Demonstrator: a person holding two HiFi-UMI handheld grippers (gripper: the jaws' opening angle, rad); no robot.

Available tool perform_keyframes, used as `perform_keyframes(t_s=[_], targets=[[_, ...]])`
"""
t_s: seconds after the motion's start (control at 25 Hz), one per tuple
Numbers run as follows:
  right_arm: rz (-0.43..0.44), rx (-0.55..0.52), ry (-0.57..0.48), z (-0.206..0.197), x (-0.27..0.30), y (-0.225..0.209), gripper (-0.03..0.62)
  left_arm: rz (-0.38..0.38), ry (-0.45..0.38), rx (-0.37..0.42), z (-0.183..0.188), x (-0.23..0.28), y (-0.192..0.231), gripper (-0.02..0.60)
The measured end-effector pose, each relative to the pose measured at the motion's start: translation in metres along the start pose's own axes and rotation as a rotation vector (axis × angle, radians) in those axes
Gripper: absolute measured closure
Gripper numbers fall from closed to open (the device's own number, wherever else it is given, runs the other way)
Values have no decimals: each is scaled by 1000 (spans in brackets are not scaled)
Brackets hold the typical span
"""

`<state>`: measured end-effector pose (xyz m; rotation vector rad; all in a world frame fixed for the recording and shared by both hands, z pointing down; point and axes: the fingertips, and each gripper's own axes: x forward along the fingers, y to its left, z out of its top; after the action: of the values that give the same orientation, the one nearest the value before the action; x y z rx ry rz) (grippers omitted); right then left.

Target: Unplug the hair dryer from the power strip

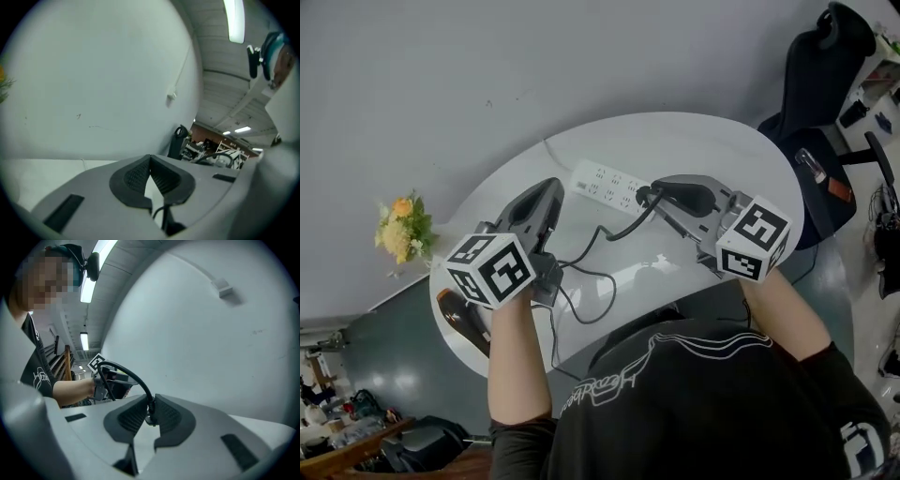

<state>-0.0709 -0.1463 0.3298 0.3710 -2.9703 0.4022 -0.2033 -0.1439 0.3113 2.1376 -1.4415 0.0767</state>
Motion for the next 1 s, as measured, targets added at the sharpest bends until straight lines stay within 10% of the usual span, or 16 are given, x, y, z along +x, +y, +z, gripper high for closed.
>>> perform_keyframes(t_s=[0.32,1.0], targets=[[52,-35,-40,16,-39,50,560,2,-157,40,-13,-84,-89,578],[10,55,-58,4,-66,148,562,-19,-92,59,-88,-173,-126,578]])
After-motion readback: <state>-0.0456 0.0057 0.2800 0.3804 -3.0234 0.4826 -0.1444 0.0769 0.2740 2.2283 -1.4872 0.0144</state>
